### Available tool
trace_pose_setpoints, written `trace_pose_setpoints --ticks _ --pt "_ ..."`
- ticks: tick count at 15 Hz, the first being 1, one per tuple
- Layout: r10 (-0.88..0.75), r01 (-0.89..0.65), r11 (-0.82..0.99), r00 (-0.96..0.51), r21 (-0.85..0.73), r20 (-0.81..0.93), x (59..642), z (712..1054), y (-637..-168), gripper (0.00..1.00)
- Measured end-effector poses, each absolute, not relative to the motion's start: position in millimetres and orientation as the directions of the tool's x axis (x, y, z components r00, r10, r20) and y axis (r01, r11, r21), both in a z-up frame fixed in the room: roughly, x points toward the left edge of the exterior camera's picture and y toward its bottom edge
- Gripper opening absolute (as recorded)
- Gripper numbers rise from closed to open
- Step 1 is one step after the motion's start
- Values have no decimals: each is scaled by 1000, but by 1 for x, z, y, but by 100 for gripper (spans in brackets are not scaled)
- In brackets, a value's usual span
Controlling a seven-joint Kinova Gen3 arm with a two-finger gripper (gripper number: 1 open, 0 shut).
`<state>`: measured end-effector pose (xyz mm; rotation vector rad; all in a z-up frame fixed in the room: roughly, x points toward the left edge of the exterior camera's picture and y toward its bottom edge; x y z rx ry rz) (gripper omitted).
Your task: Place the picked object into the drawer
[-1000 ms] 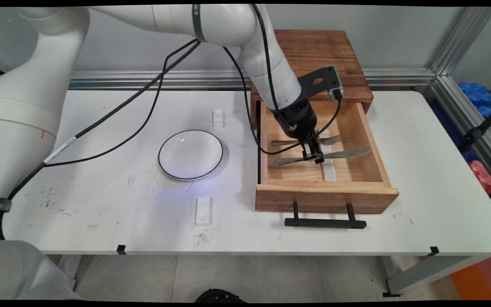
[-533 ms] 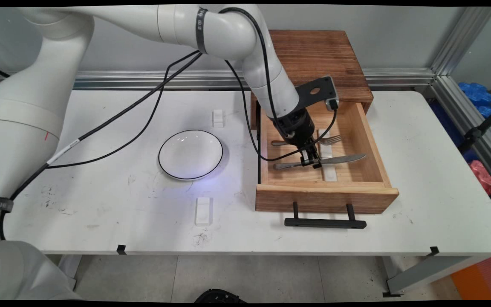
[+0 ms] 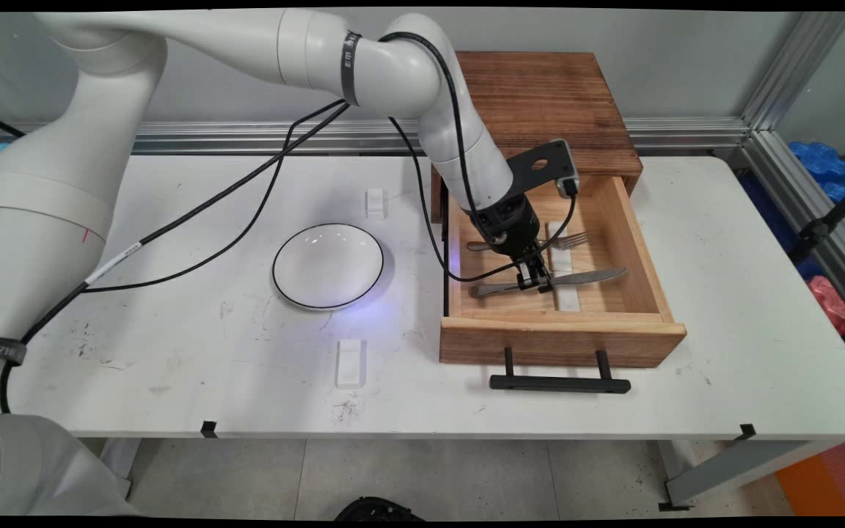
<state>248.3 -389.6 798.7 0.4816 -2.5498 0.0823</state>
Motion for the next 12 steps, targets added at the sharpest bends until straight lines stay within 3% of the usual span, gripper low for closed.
trace_pose_setpoints --ticks 12 --pt "-346 -366 928 -785 67 514 248 787 -389 0"
